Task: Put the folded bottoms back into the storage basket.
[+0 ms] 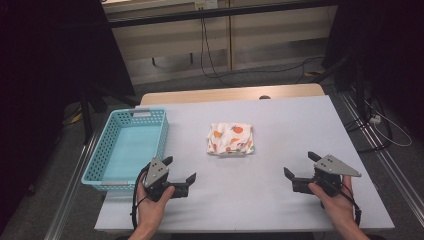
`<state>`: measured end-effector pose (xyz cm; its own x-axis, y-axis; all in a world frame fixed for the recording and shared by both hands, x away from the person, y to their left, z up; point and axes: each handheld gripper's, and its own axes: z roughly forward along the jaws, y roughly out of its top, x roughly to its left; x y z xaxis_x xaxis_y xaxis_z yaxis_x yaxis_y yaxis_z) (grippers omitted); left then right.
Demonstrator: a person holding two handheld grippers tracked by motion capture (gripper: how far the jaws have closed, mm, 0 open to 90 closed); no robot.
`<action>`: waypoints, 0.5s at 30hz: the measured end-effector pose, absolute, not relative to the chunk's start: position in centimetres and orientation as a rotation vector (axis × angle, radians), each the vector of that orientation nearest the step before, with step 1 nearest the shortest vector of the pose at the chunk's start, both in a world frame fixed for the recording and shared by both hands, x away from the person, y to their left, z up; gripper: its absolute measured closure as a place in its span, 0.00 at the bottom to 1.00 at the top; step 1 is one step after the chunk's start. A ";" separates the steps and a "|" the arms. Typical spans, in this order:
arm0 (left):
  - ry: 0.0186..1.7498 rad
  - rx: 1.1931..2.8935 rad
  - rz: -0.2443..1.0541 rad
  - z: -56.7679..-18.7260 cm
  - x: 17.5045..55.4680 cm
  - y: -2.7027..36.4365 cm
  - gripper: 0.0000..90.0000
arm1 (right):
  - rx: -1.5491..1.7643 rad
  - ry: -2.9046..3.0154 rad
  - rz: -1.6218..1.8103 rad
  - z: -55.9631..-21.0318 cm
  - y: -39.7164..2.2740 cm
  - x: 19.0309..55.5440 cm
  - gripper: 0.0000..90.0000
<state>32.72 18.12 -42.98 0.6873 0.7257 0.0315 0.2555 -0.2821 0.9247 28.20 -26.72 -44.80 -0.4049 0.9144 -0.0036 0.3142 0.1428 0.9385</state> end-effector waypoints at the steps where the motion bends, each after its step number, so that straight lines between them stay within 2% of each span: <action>1: 0.779 1.846 0.562 -43.0 32.7 18.1 0.04 | 1.170 1.819 1.262 -44.8 -26.7 28.3 0.03; 15: 0.795 1.864 0.550 -43.2 33.0 18.2 0.04 | 1.138 1.904 1.279 -45.0 -25.7 28.5 0.03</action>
<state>32.98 18.16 -43.16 0.6815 0.7315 0.0229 0.2795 -0.2890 0.9156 28.54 -25.74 -45.03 -0.4731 0.8810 -0.0008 0.3327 0.1795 0.9258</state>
